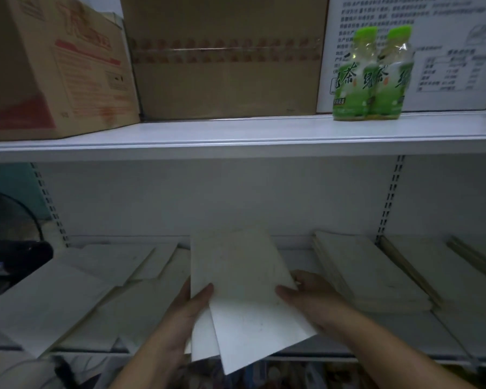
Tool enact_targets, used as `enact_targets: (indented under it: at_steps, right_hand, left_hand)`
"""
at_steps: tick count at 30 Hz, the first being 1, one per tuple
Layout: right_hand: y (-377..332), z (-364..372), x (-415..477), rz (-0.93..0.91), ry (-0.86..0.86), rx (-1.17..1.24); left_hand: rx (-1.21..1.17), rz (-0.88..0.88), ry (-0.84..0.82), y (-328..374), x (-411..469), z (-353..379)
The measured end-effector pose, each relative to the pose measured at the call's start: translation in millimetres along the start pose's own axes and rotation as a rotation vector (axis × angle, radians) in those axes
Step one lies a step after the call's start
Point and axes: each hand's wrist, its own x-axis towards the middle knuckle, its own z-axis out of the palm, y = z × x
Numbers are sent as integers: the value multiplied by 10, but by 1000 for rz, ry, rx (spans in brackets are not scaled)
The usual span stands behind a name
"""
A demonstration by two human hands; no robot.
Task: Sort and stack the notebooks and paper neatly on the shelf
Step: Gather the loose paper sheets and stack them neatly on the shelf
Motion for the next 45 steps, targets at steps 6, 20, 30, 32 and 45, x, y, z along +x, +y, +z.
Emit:
enact_targets:
  at_steps: [6, 20, 30, 32, 45]
  right_hand:
    - [-327, -487, 122, -94, -101, -510]
    - [-1021, 213, 141, -503, -398, -1247]
    - [-379, -93, -262, -187, 329, -552]
    - [-367, -286, -424, 48, 304, -80]
    - [317, -1891, -610, 207, 405, 293]
  left_hand:
    - [18, -45, -86, 95, 38, -92]
    - [429, -116, -300, 140, -23, -172]
    - [224, 19, -303, 82, 7, 127]
    - [162, 23, -264, 133, 54, 210]
    - [80, -197, -255, -570, 369, 2243]
